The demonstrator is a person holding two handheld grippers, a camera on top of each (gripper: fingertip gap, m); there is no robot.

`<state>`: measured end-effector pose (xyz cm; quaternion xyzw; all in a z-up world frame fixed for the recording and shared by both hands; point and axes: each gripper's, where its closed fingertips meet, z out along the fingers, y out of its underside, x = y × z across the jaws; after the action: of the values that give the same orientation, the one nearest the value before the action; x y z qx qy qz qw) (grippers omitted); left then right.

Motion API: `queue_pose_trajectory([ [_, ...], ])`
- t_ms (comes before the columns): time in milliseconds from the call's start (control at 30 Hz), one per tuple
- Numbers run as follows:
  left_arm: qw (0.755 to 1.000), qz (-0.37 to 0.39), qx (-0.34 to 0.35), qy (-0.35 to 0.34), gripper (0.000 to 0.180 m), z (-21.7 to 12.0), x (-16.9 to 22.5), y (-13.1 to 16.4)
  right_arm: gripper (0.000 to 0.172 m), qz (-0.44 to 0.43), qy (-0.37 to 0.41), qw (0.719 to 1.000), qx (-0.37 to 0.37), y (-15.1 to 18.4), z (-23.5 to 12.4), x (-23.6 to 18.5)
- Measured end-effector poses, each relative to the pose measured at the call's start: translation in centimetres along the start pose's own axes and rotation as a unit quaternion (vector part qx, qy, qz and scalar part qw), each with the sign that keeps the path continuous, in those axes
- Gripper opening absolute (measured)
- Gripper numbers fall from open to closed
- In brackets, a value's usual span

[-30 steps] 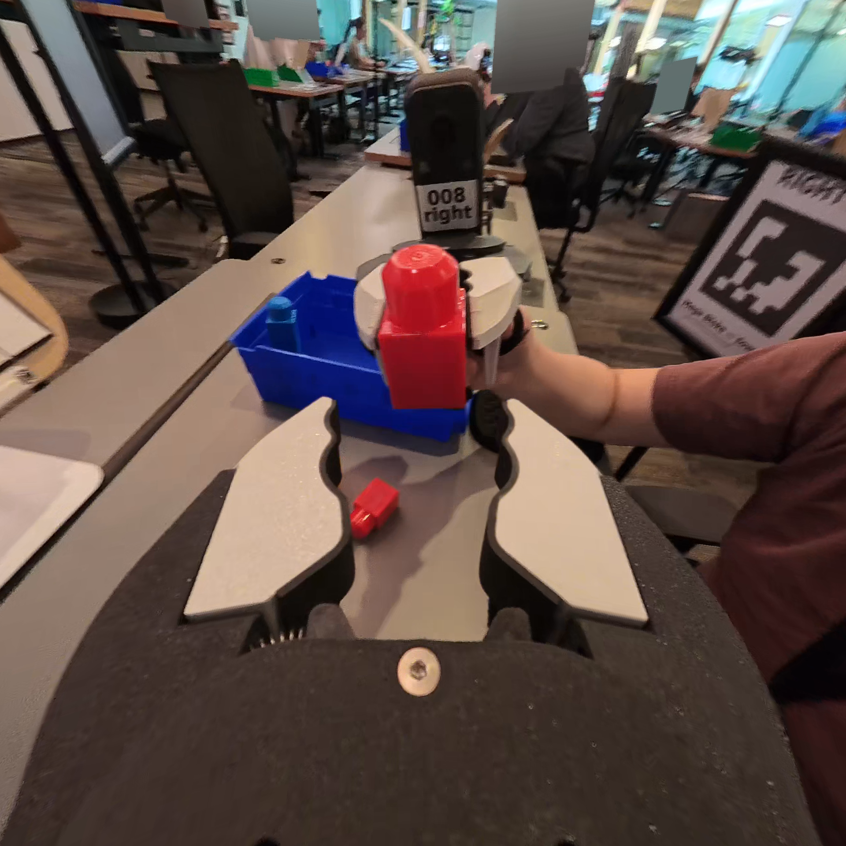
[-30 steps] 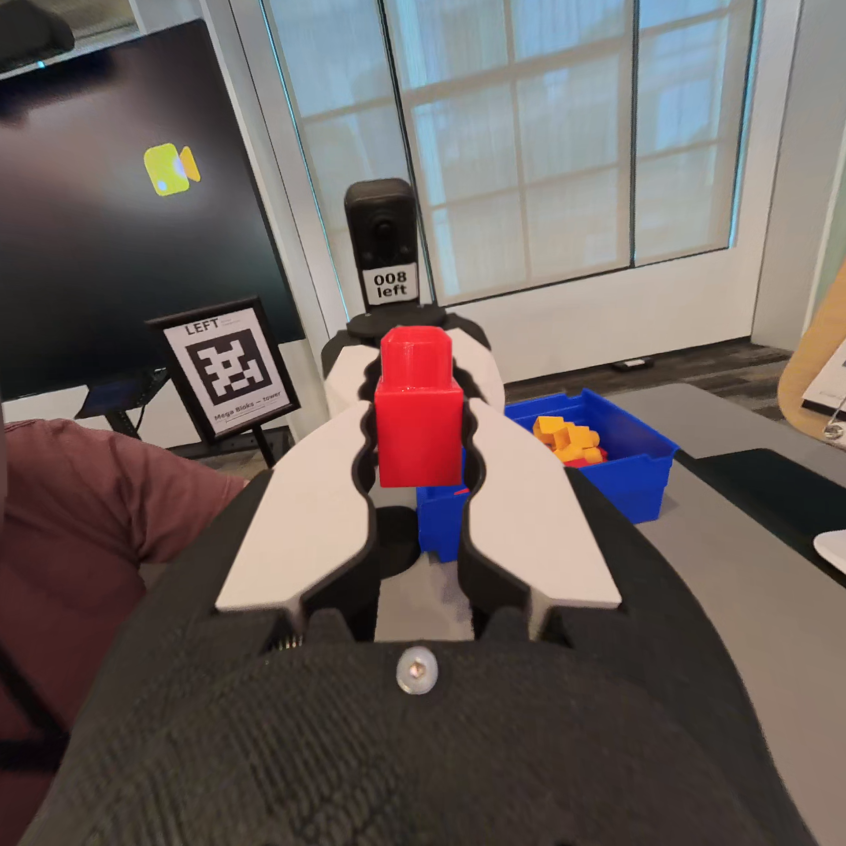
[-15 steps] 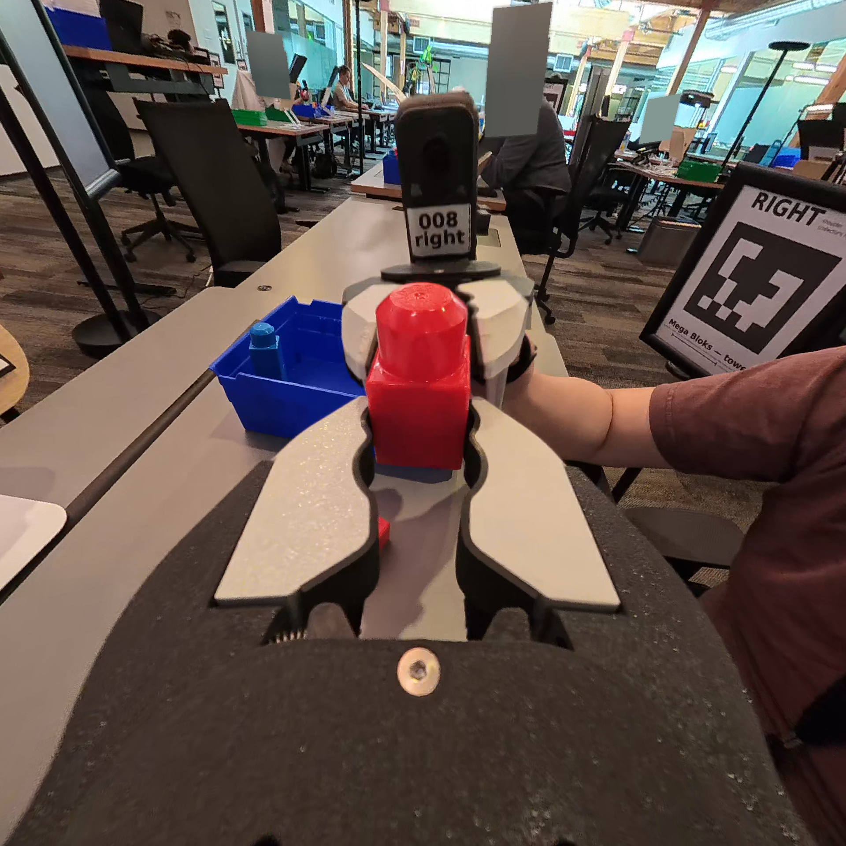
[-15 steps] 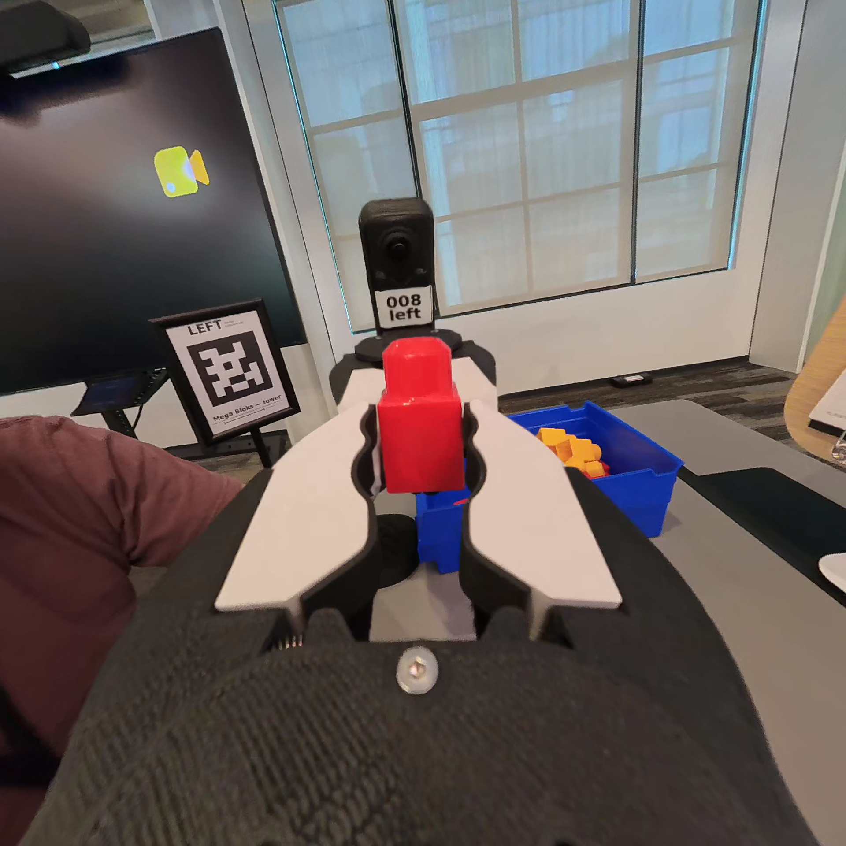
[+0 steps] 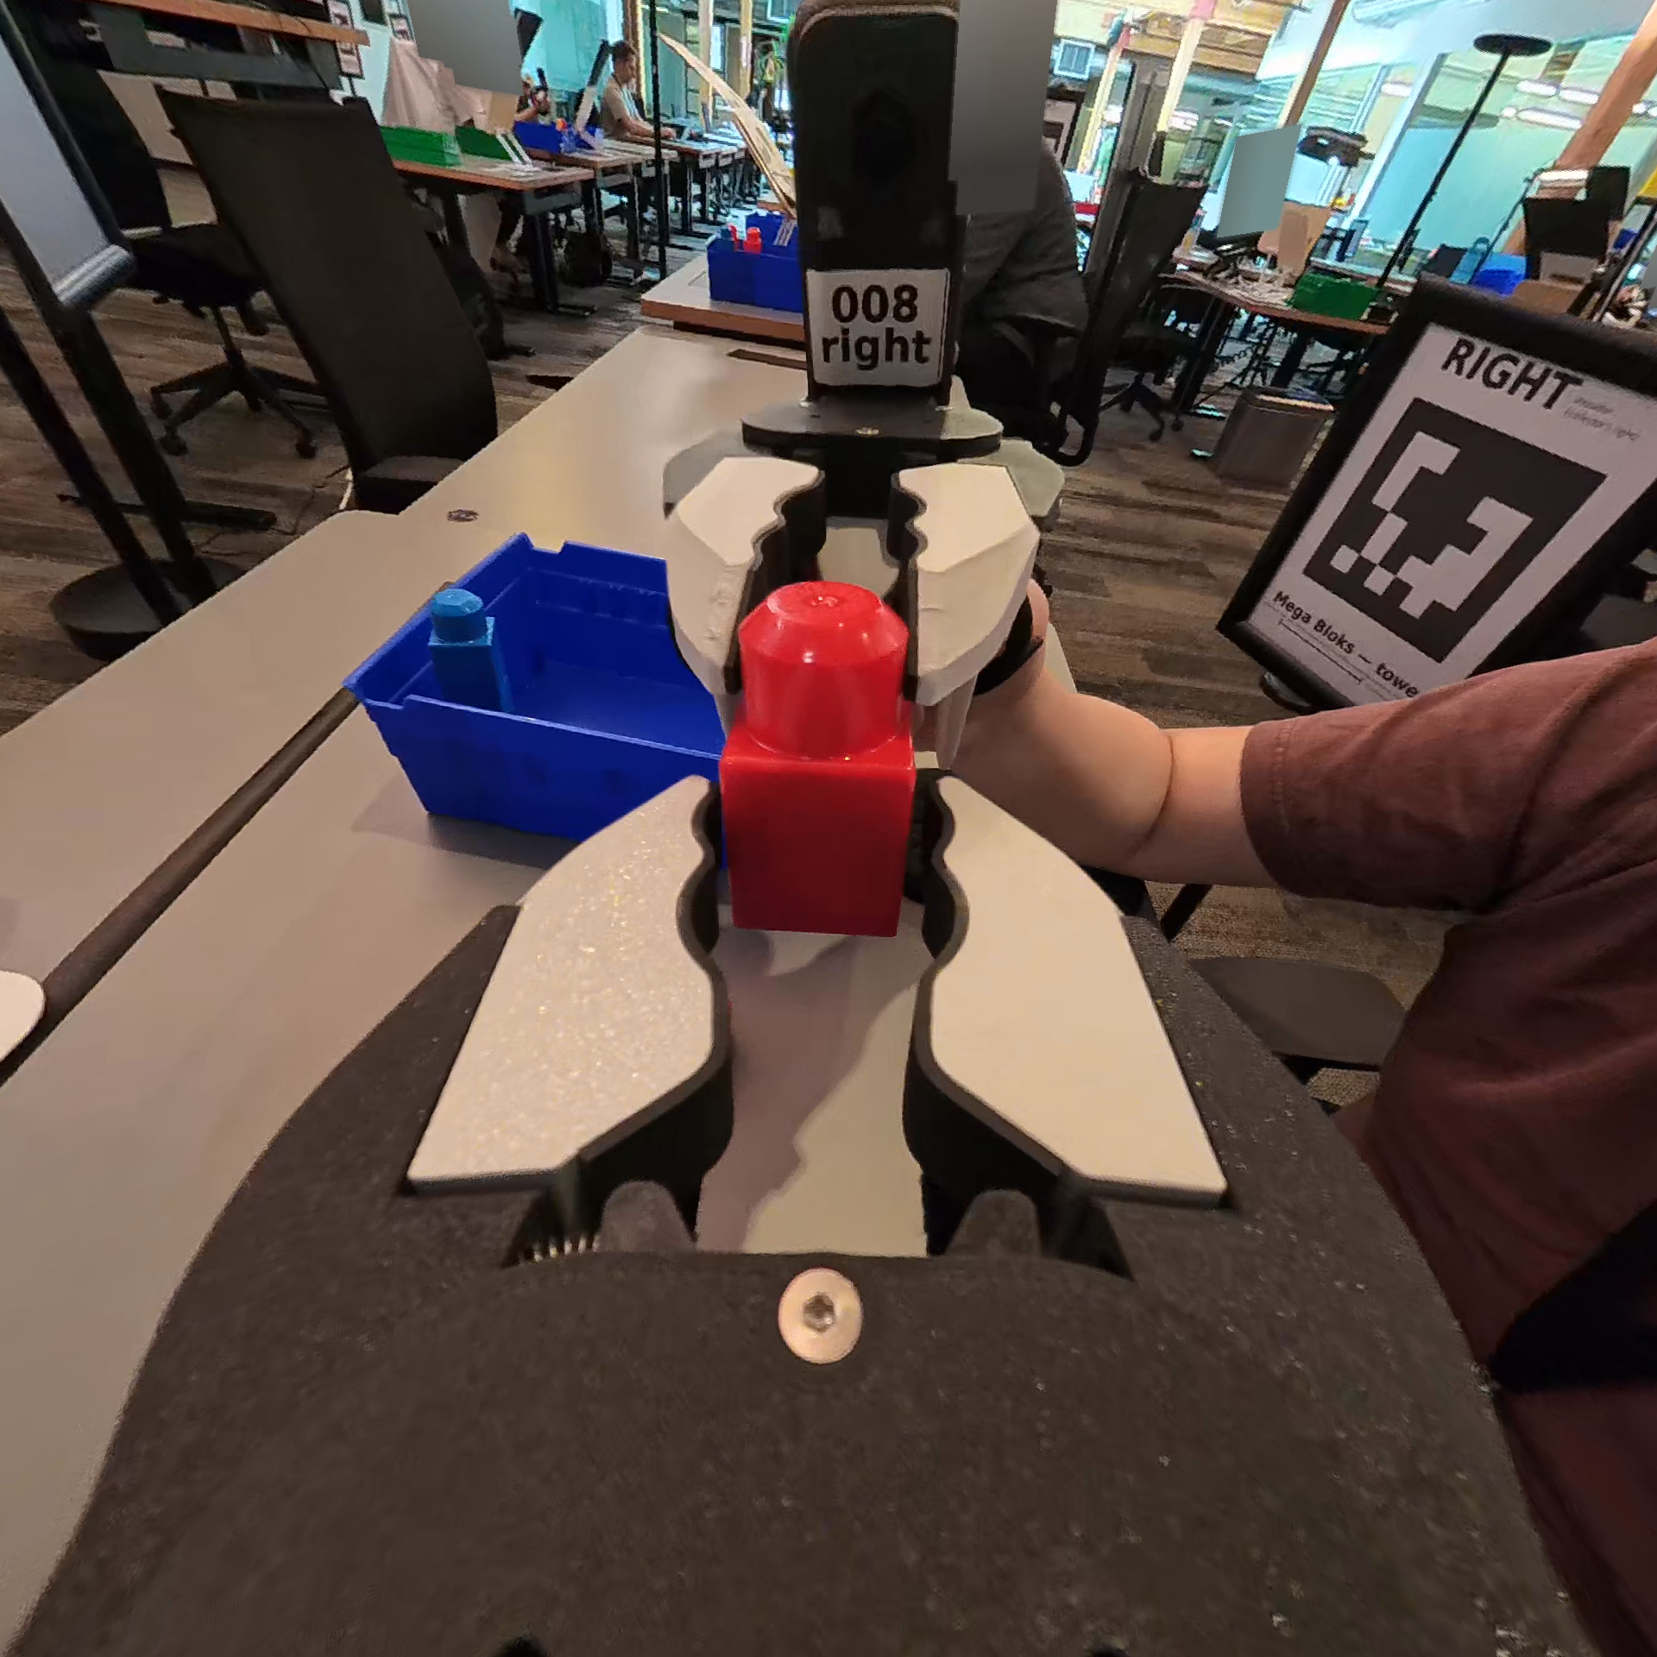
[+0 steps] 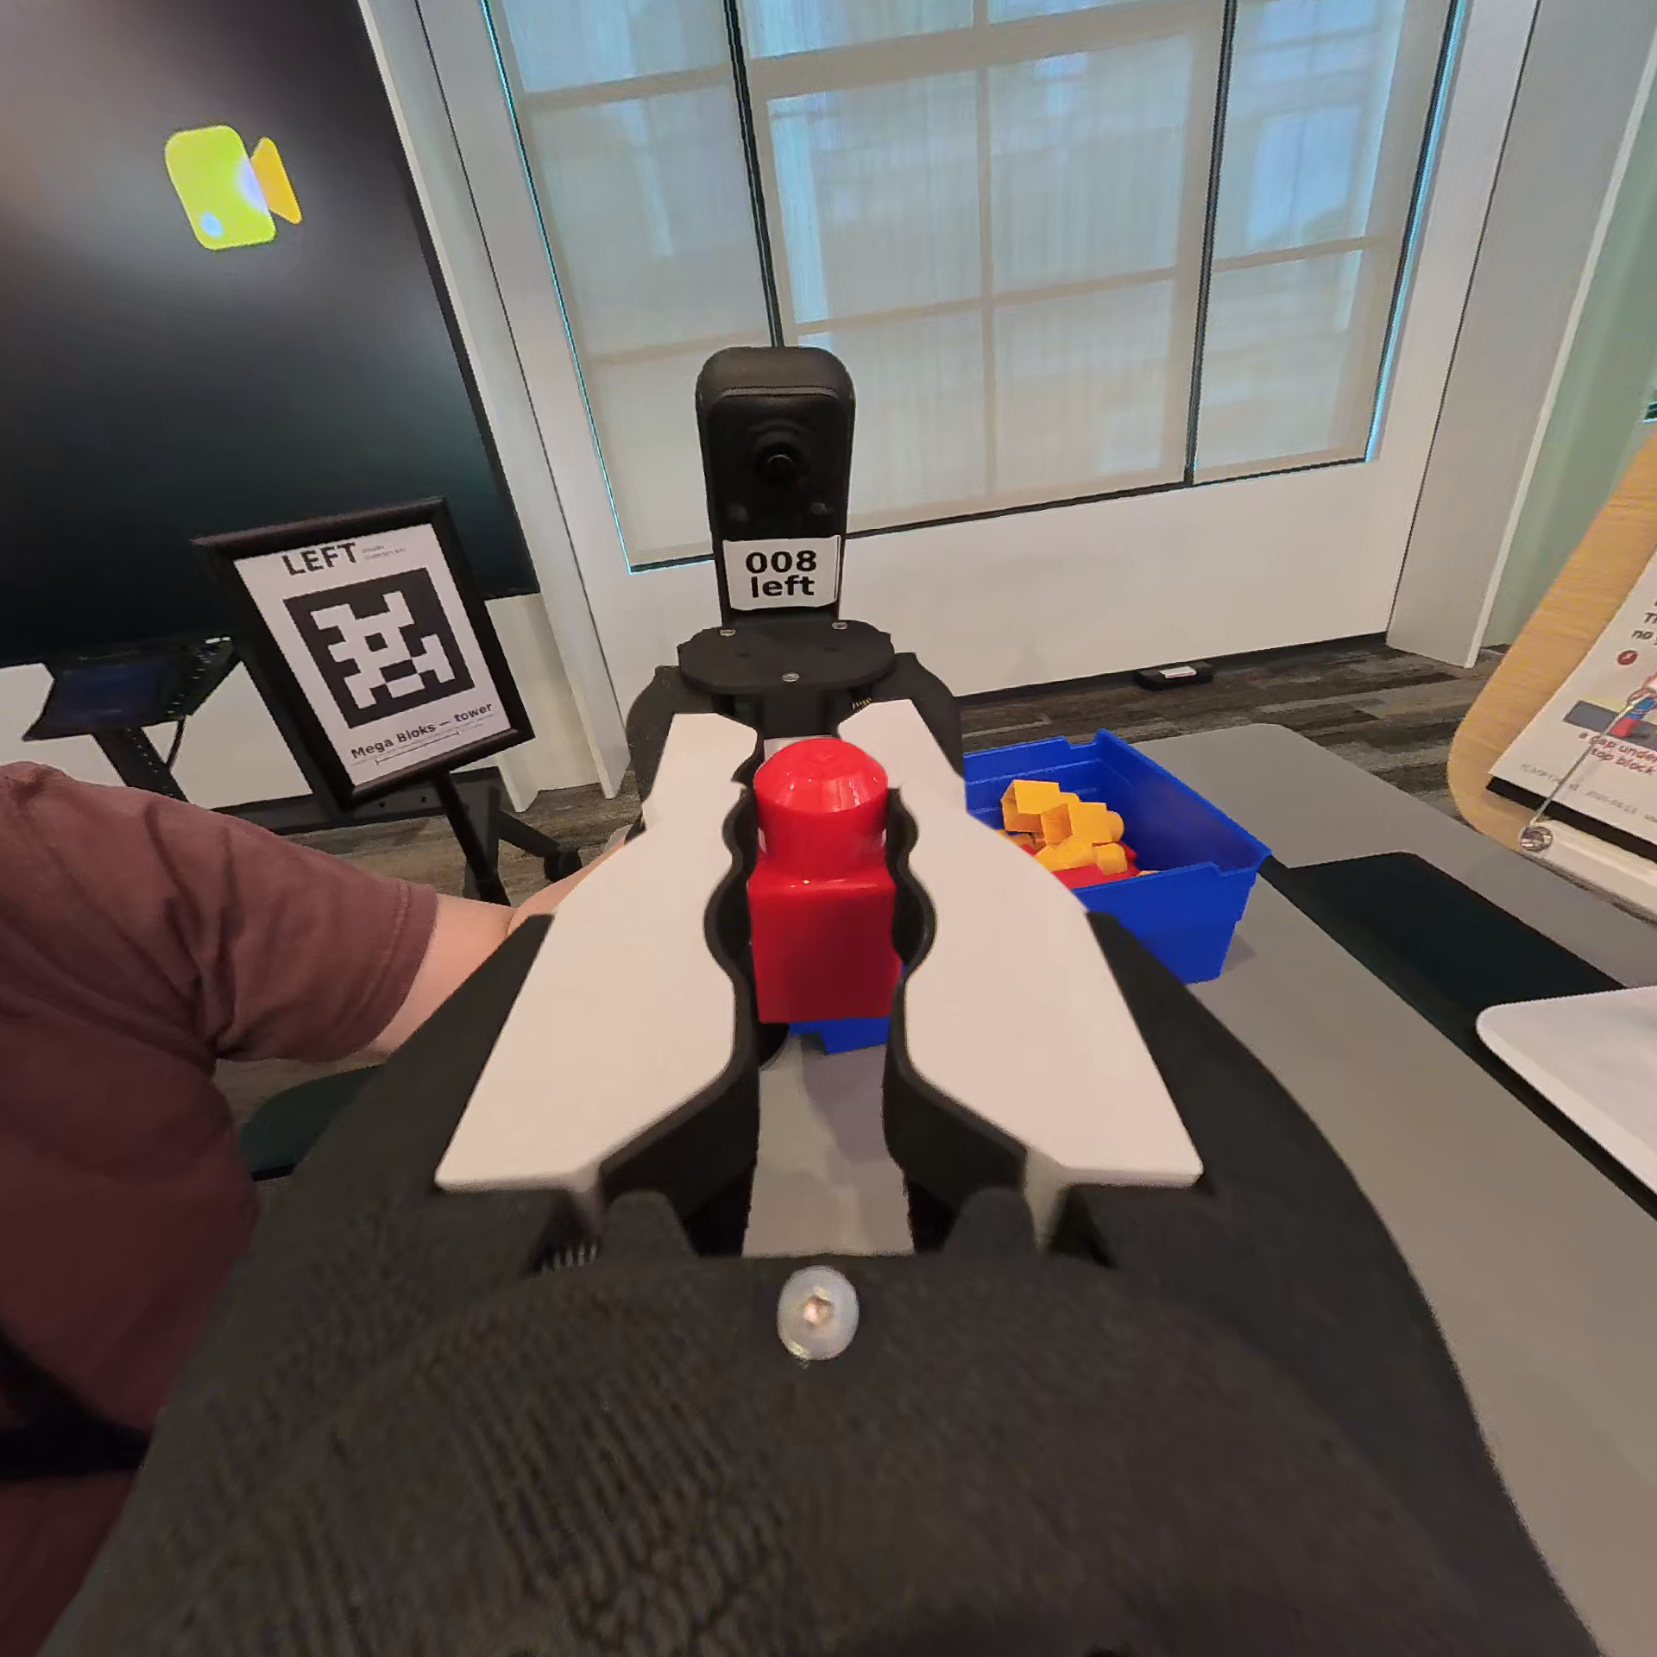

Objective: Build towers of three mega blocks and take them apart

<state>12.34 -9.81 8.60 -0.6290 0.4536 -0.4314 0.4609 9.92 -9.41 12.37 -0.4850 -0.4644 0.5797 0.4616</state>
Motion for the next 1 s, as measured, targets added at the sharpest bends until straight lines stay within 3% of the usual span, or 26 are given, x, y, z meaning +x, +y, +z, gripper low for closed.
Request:
queue_pose_trajectory([
  [800,1.000,-0.015,0.013,-0.001,0.035,0.2,-0.5,-0.1,0.028,0.006,0.008,1.000,0.004,0.2,0.3,0.4],
  [933,0.999,0.007,0.006,-0.035,0.036,-1.2,-1.4,-0.3,0.047,-0.043,0.059,0.997,-0.029,-0.3,-0.7,1.2],
  [1000,0.998,0.010,0.023,-0.061,0.035,-3.1,-2.2,-1.3,0.048,-0.067,0.101,0.987,-0.102,0.8,-1.9,2.2],
])
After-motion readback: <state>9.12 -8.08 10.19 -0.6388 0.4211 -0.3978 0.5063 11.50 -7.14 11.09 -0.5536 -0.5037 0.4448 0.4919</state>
